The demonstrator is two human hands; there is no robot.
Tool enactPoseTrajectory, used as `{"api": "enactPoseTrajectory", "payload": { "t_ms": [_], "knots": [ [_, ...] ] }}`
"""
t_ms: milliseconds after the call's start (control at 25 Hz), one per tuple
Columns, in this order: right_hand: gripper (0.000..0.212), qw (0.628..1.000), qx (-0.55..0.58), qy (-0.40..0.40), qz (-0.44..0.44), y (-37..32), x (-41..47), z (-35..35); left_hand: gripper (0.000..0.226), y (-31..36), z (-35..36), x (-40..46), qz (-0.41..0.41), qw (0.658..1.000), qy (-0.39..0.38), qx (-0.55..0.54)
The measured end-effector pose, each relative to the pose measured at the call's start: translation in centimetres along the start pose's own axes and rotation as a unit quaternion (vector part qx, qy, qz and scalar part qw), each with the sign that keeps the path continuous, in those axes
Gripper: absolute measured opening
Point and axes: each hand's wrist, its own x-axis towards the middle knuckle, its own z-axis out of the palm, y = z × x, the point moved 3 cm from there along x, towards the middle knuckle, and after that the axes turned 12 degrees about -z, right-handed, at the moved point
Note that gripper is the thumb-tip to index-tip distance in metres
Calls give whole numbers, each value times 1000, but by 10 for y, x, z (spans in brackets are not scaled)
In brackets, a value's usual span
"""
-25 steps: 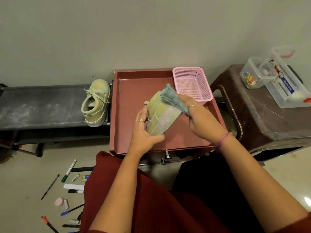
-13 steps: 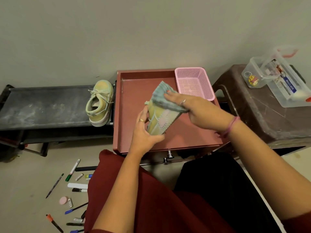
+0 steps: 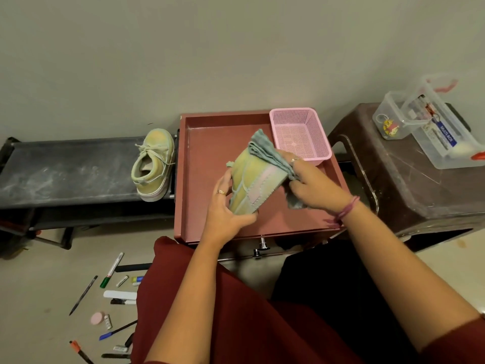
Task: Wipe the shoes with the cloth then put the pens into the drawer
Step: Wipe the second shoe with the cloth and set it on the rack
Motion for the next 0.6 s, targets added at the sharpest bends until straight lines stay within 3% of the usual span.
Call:
{"api": "enactPoseTrajectory", "payload": {
  "t_ms": [40,120,160,280,320,400,440,480,560,600],
  "knots": [
    [81,999,19,35,16,-1,-5,8,103,-1,0,0,1,1000,-3,5],
    [80,987,-134,78,-42,-6,-13,27,103,1,-1,-1,6,1000,-6,14],
    [78,962,-244,82,-91,-9,-15,34,102,1,-2,-1,7,1000,-6,9],
    [56,838,-507,40,-199,-18,-20,57,85,1,-4,-4,-9,1000,9,-28],
    [49,802,-551,21,-229,-19,-23,63,78,1,-4,-5,-12,999,15,-36],
    [47,773,-572,-6,-274,-17,-26,56,74,1,-2,-6,-18,999,16,-33],
    [51,789,-544,-12,-283,-16,-21,46,74,-1,-2,-4,-21,999,18,-25],
    [60,832,-481,-7,-276,-14,-14,32,78,-3,-2,-3,-25,999,17,-20],
    [82,941,-268,-2,-209,-3,-1,12,96,-8,-5,0,-29,999,5,-13],
    [85,974,-155,4,-166,1,2,10,102,-10,-7,1,-31,999,4,-5]
  ]
}}
